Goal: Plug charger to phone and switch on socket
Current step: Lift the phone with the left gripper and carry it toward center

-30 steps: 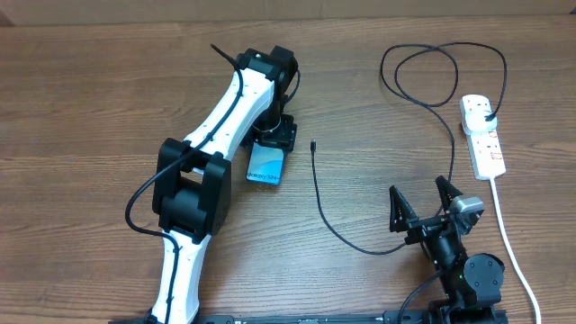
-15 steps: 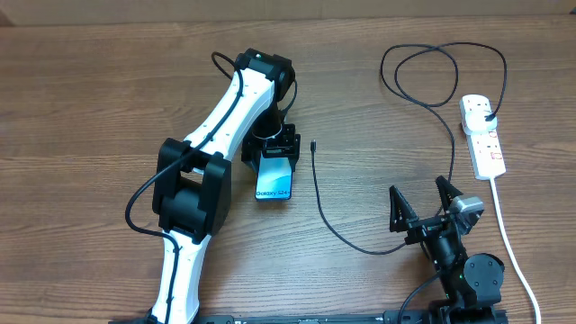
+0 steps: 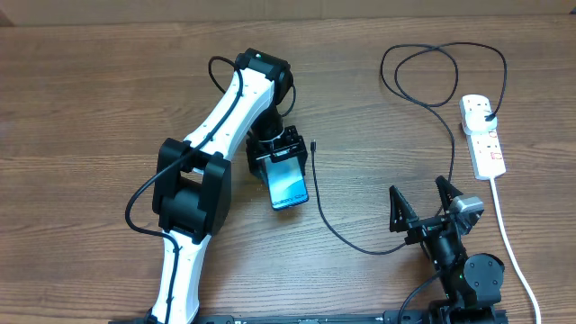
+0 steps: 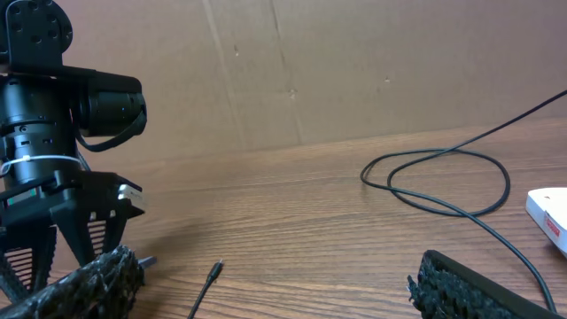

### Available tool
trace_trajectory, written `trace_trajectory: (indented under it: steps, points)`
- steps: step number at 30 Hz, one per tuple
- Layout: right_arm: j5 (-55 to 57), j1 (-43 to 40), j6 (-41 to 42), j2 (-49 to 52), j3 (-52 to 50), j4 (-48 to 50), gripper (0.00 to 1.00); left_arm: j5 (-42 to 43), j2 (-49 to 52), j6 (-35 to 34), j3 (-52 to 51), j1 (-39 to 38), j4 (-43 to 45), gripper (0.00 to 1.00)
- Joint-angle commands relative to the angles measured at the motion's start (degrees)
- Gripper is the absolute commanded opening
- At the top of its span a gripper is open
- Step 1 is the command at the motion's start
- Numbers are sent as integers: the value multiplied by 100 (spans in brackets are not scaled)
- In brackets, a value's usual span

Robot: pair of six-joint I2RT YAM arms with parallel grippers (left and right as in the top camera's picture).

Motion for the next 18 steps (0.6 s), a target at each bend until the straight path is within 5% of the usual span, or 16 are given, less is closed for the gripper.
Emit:
trace_trajectory:
  steps: [1, 18]
  points:
    - [37, 33, -46, -52, -59, 33, 100, 833, 4, -136, 155, -33, -59, 4]
    - [37, 33, -46, -52, -59, 33, 100, 1923, 4, -22, 155, 2, -234, 4]
